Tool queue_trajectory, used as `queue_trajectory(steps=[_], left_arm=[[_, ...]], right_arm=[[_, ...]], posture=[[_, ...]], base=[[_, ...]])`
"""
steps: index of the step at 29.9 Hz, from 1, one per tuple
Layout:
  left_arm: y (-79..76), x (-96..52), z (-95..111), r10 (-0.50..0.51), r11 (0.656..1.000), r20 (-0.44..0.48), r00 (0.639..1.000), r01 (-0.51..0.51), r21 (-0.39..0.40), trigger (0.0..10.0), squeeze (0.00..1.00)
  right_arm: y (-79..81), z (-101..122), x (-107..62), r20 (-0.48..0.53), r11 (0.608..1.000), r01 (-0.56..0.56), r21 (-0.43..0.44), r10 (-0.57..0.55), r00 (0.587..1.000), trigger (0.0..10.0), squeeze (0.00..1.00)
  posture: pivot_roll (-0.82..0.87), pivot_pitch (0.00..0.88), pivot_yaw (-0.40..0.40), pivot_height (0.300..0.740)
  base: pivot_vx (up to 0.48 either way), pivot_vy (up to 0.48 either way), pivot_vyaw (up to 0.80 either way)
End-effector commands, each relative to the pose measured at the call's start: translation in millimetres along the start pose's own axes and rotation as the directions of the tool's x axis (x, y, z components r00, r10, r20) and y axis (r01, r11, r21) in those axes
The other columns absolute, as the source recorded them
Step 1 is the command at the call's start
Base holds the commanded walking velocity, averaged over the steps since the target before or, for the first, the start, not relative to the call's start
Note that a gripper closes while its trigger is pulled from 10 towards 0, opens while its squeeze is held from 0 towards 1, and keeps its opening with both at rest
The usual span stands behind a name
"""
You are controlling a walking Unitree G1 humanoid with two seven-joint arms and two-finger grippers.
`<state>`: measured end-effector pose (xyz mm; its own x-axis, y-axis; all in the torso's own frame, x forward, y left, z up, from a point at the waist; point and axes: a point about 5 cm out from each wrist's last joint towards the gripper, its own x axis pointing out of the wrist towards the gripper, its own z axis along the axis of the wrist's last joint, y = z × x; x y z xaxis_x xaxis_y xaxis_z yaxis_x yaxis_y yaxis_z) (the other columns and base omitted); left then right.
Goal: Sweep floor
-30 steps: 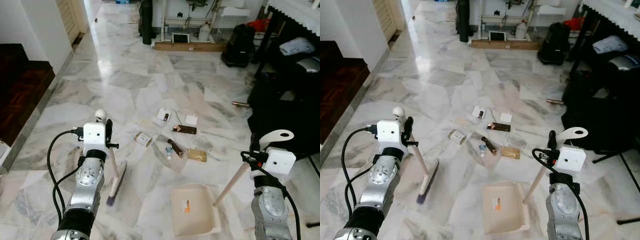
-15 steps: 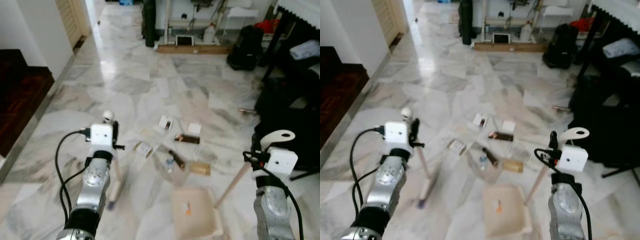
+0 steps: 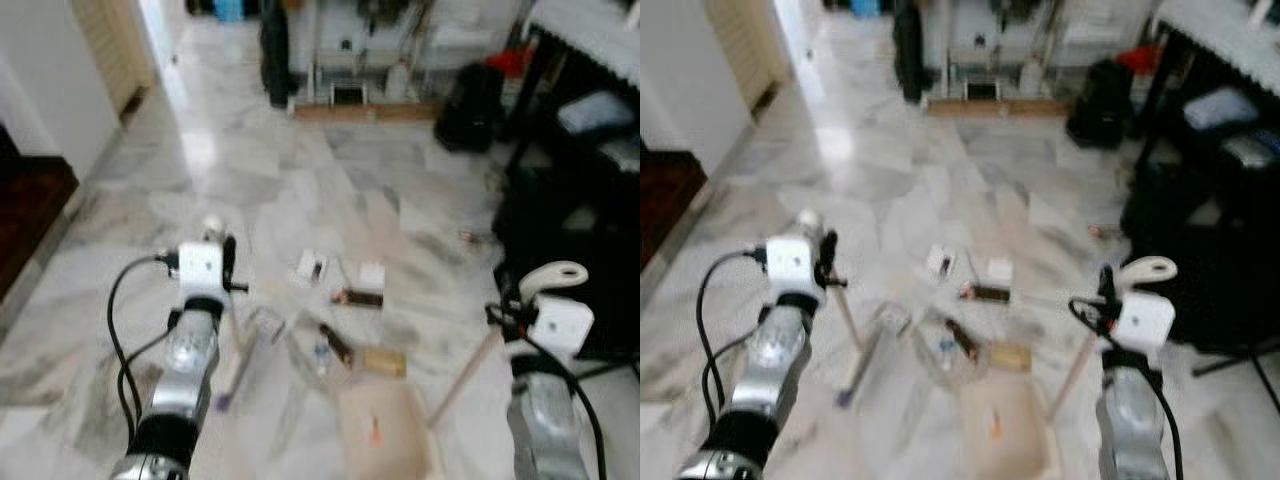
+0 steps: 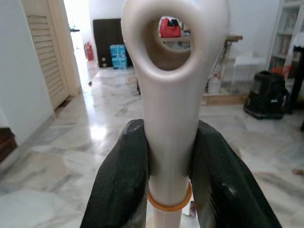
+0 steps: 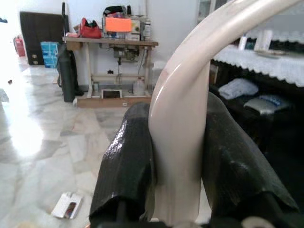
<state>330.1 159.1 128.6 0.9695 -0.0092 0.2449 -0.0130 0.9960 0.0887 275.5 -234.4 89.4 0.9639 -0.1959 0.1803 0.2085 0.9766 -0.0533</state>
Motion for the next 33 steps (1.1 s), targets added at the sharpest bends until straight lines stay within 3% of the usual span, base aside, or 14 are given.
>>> queue_trajectory(steps=[1,33], left_arm=[[6.8,4.0,11.0,0.014,1.0,0.058,0.998,-0.016,0.023,10.0,0.0],[7.1,5.4,12.4,0.017,1.0,0.055,0.998,-0.018,0.021,10.0,0.0]], right_arm=[[5.4,11.7,5.4,0.055,1.0,-0.016,0.01,0.016,0.998,10.0,0.0],[9.5,11.2,7.5,0.035,1.0,-0.029,0.005,0.028,0.999,10.0,0.0]], posture=[[0.06,0.046,-0.037,0.74],[0.06,0.093,-0.031,0.74]], base=[[0.356,0.0,0.0],[0.356,0.0,0.0]])
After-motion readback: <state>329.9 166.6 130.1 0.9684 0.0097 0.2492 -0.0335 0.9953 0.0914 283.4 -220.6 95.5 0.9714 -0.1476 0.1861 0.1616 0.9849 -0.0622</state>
